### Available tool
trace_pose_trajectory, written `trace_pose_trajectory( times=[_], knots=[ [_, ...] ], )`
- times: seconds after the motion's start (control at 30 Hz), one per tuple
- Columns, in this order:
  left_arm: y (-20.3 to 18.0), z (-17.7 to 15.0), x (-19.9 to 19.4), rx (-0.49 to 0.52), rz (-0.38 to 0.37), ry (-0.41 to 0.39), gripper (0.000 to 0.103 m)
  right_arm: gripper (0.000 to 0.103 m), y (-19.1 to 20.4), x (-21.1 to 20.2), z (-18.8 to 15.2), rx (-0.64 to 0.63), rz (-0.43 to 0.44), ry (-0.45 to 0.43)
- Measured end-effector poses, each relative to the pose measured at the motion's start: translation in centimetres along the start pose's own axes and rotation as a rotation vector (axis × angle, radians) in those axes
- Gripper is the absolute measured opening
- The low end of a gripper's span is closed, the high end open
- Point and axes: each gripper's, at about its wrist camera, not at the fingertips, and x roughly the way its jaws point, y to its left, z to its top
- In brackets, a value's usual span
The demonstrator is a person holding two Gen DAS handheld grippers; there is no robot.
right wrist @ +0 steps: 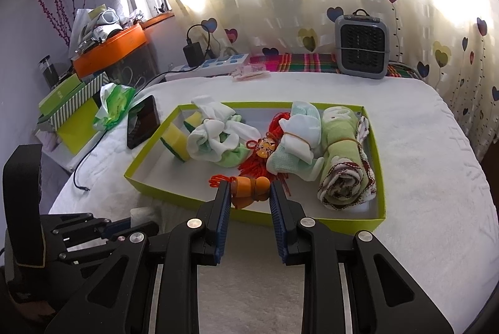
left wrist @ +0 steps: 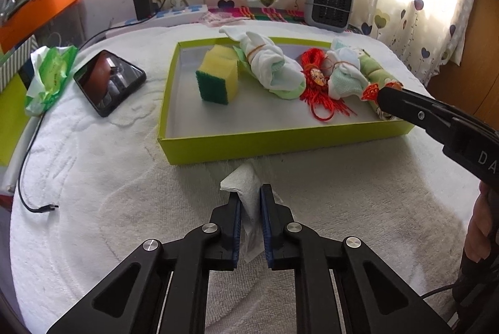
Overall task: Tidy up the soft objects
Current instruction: 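Carry the tissue packet with the left tool while the right tool carries the orange toy into the box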
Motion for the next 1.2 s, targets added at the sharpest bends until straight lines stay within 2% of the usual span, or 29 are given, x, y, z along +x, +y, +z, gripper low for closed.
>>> trace_pose_trajectory(
  times=[0.6, 1.2],
  knots=[
    [-0.5, 3.7, -2.7, 0.023, -0.052, -0.105, 0.011, 0.026, 0.3, -0.6, 1.7, -0.019, -0.022, -0.032],
    [-1.1, 6.9, 0.1, 0.037, -0.091, -0.092, 0.011, 0.027, -0.5, 2.0, 4.7, -0.04, -0.048, -0.023]
  ],
)
